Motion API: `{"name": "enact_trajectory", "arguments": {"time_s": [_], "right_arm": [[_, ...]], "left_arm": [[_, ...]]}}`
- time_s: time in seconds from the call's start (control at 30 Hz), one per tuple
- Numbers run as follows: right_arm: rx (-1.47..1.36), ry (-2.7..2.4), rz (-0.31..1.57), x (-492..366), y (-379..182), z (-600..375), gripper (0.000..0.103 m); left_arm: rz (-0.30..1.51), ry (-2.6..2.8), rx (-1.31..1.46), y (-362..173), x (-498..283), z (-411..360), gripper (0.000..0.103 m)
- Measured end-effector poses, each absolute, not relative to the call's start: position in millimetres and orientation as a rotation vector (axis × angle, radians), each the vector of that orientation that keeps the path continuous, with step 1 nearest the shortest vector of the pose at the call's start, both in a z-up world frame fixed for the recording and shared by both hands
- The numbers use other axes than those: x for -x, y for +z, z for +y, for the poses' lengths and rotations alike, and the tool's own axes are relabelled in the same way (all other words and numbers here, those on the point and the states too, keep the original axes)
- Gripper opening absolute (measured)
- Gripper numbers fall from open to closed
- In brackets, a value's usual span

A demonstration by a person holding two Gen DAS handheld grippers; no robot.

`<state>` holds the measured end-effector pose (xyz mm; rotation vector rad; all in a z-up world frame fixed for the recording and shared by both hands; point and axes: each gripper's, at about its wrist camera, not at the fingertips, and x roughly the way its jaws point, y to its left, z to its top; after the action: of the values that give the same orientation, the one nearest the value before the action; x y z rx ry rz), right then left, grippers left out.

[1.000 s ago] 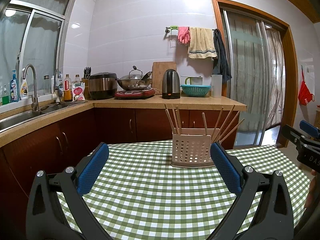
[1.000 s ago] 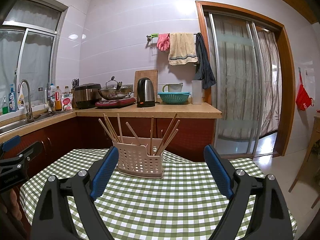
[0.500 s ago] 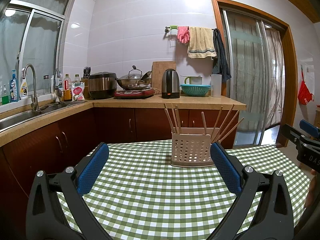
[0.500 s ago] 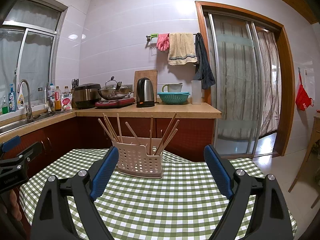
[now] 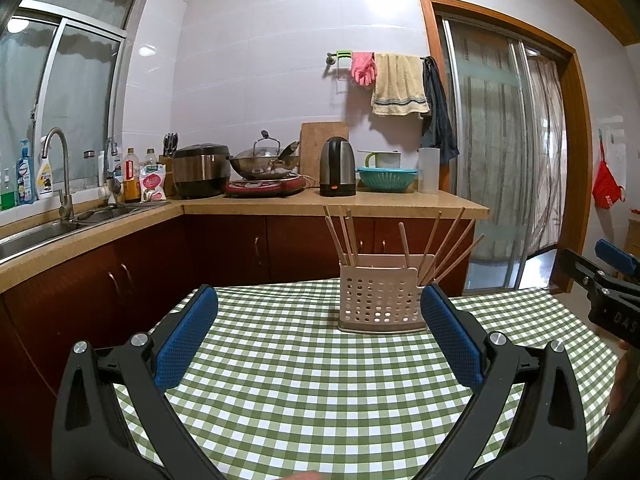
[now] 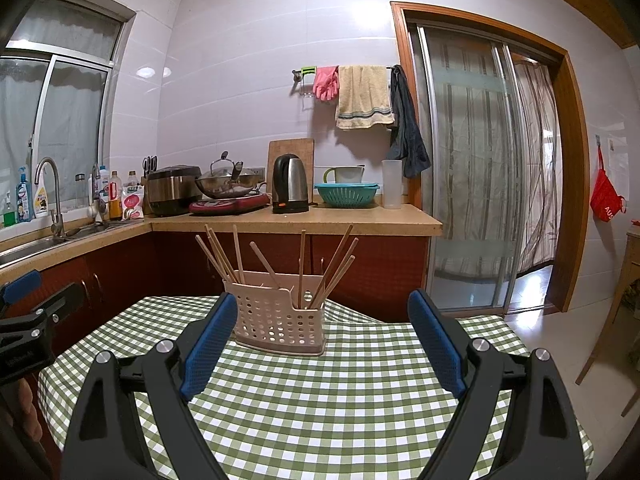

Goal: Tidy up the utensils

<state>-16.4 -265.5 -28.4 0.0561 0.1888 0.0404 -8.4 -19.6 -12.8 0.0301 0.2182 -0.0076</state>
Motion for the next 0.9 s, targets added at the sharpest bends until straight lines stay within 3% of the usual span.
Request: {"name": "enact_trajectory", "arguments": {"time_s": [0.57,0.9], "right_arm": [[-0.056,0.037,0.208,15.1,-36.2,-274.1,0.085],[-0.055,0.014,0.254,-2.0,-50.0,-279.2,0.085]], "left_arm": [[0.207,-0.020,-0.037,-11.7,2.0,-20.2,0.099],[0.350,-0.021,-0.037,-37.2,-41.3,-13.5,0.099]]}}
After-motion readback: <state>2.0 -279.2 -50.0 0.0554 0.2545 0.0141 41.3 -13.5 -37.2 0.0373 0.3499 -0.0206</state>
